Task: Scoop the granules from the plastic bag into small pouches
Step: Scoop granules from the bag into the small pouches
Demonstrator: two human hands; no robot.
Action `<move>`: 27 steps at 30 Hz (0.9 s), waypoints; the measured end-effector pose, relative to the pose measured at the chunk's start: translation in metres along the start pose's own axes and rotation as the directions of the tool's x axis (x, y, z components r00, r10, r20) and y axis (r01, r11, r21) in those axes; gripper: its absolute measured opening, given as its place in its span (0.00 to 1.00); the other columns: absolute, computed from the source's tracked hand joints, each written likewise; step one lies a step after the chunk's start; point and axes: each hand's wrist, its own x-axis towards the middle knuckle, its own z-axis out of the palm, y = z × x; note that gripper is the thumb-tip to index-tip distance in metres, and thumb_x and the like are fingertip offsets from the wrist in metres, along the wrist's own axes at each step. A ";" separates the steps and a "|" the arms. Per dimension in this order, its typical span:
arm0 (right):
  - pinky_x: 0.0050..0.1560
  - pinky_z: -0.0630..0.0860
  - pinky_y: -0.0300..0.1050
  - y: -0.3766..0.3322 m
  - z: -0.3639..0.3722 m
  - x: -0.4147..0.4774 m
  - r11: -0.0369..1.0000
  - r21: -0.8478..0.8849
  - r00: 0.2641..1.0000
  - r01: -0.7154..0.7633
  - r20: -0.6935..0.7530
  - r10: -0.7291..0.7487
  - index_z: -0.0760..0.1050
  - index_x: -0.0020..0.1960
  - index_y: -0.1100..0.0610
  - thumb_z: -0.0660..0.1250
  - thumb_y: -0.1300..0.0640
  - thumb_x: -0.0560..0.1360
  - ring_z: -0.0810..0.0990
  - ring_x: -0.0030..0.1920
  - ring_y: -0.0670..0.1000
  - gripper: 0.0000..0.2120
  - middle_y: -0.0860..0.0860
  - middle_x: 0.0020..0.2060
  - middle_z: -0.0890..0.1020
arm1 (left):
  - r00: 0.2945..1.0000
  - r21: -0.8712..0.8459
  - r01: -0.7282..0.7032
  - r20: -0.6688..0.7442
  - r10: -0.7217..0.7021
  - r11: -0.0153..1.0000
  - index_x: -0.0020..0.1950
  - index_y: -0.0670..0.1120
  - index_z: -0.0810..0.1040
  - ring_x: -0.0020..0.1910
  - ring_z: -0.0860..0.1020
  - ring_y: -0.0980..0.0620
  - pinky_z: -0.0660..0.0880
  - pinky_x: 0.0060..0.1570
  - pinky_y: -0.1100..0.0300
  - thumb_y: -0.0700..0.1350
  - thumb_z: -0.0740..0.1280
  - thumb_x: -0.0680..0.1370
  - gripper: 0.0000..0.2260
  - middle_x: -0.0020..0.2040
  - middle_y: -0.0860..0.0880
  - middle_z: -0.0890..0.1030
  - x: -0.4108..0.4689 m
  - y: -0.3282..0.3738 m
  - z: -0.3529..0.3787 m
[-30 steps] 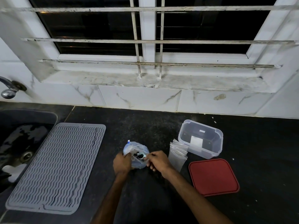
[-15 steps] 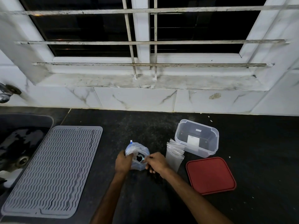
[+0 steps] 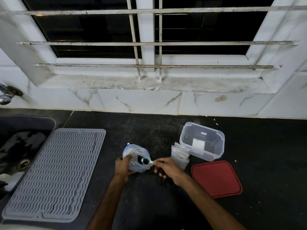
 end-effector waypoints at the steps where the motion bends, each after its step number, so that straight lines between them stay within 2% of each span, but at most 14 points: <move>1: 0.25 0.63 0.35 -0.002 -0.003 -0.002 1.000 0.016 1.000 0.008 -0.005 -0.008 0.83 0.49 0.57 0.61 0.56 0.81 0.71 0.26 0.43 0.12 0.49 0.30 0.79 | 1.000 -0.028 0.016 0.017 -0.016 0.999 0.63 0.39 0.71 0.55 0.78 0.38 0.80 0.49 0.40 0.43 0.67 0.77 0.17 0.57 0.38 0.77 0.000 0.002 0.001; 3: 0.25 0.63 0.35 -0.007 -0.010 -0.005 0.999 0.048 1.000 0.022 -0.020 -0.022 0.83 0.50 0.59 0.62 0.56 0.81 0.71 0.26 0.43 0.12 0.49 0.30 0.79 | 0.999 -0.045 0.031 0.031 -0.029 0.999 0.62 0.36 0.73 0.56 0.79 0.38 0.78 0.51 0.44 0.41 0.68 0.76 0.17 0.57 0.37 0.79 0.001 0.007 0.004; 6: 0.25 0.63 0.36 -0.017 -0.018 -0.008 0.994 0.102 0.998 0.044 -0.043 -0.040 0.83 0.50 0.59 0.62 0.56 0.81 0.70 0.26 0.44 0.12 0.50 0.30 0.79 | 0.999 0.000 -0.011 -0.050 0.011 1.000 0.59 0.33 0.75 0.54 0.80 0.38 0.78 0.53 0.45 0.39 0.70 0.75 0.15 0.54 0.36 0.80 0.002 0.012 0.012; 8: 0.25 0.63 0.36 -0.021 -0.021 -0.008 0.990 0.131 0.998 0.048 -0.051 -0.042 0.83 0.50 0.59 0.63 0.56 0.80 0.70 0.26 0.45 0.12 0.50 0.30 0.79 | 0.993 0.068 -0.042 -0.107 0.050 0.997 0.58 0.33 0.75 0.51 0.81 0.38 0.80 0.50 0.45 0.42 0.74 0.73 0.19 0.55 0.34 0.80 0.008 0.013 0.017; 10: 0.26 0.63 0.37 -0.024 -0.024 -0.008 0.990 0.136 0.998 0.039 -0.063 -0.031 0.83 0.50 0.59 0.63 0.56 0.80 0.70 0.27 0.45 0.11 0.50 0.31 0.79 | 0.995 0.110 -0.018 -0.099 0.029 0.994 0.57 0.35 0.76 0.50 0.82 0.39 0.81 0.48 0.43 0.46 0.75 0.72 0.21 0.54 0.35 0.81 0.011 0.013 0.020; 13: 0.26 0.63 0.37 -0.023 -0.028 -0.009 0.991 0.128 0.996 0.028 -0.086 -0.017 0.83 0.49 0.57 0.63 0.55 0.80 0.71 0.27 0.45 0.11 0.50 0.31 0.80 | 0.986 0.187 0.021 -0.166 0.011 0.982 0.63 0.37 0.70 0.55 0.79 0.38 0.81 0.45 0.42 0.53 0.74 0.72 0.28 0.59 0.38 0.76 0.001 0.019 0.024; 16: 0.26 0.61 0.37 -0.022 -0.031 -0.013 0.990 0.138 0.995 0.039 -0.100 -0.025 0.83 0.50 0.59 0.63 0.56 0.81 0.70 0.26 0.45 0.11 0.50 0.30 0.79 | 0.977 0.324 -0.026 -0.193 0.093 0.946 0.67 0.37 0.65 0.57 0.77 0.39 0.78 0.51 0.48 0.55 0.70 0.75 0.30 0.61 0.37 0.75 -0.005 0.019 0.022; 18: 0.25 0.61 0.37 -0.023 -0.033 -0.016 0.988 0.151 0.994 0.038 -0.109 -0.022 0.82 0.51 0.61 0.63 0.56 0.81 0.70 0.25 0.44 0.11 0.50 0.29 0.78 | 0.985 0.310 -0.011 -0.160 0.063 0.951 0.68 0.36 0.67 0.53 0.78 0.41 0.78 0.46 0.50 0.55 0.69 0.77 0.28 0.58 0.37 0.77 -0.004 0.018 0.019; 20: 0.24 0.61 0.36 -0.024 -0.034 -0.019 0.984 0.174 0.993 0.039 -0.117 -0.019 0.82 0.51 0.62 0.63 0.57 0.81 0.69 0.25 0.45 0.11 0.50 0.29 0.78 | 0.993 0.226 -0.005 -0.111 0.031 0.974 0.63 0.35 0.72 0.40 0.78 0.45 0.76 0.31 0.56 0.53 0.68 0.78 0.24 0.48 0.39 0.79 -0.005 0.016 0.014; 22: 0.24 0.60 0.36 -0.026 -0.035 -0.020 0.980 0.191 0.992 0.050 -0.124 -0.027 0.82 0.51 0.62 0.63 0.57 0.80 0.69 0.24 0.45 0.11 0.51 0.29 0.78 | 0.999 0.083 0.025 -0.033 -0.022 0.996 0.58 0.35 0.75 0.34 0.76 0.47 0.75 0.22 0.61 0.50 0.68 0.79 0.19 0.42 0.40 0.78 -0.006 0.017 0.011; 24: 0.25 0.61 0.36 -0.027 -0.038 -0.021 0.982 0.177 0.991 0.063 -0.130 -0.040 0.82 0.51 0.62 0.63 0.57 0.80 0.70 0.25 0.45 0.11 0.51 0.30 0.78 | 0.995 -0.023 0.090 0.046 -0.088 0.996 0.56 0.38 0.73 0.37 0.77 0.46 0.78 0.22 0.59 0.48 0.66 0.80 0.13 0.44 0.39 0.78 -0.009 0.022 0.009; 27: 0.25 0.63 0.35 -0.027 -0.043 -0.023 0.988 0.123 0.989 0.095 -0.129 -0.079 0.83 0.50 0.58 0.63 0.55 0.81 0.71 0.26 0.45 0.11 0.52 0.32 0.80 | 0.989 -0.027 0.119 0.092 -0.116 0.993 0.60 0.39 0.71 0.36 0.76 0.47 0.78 0.22 0.59 0.45 0.64 0.81 0.12 0.44 0.40 0.77 -0.010 0.026 0.006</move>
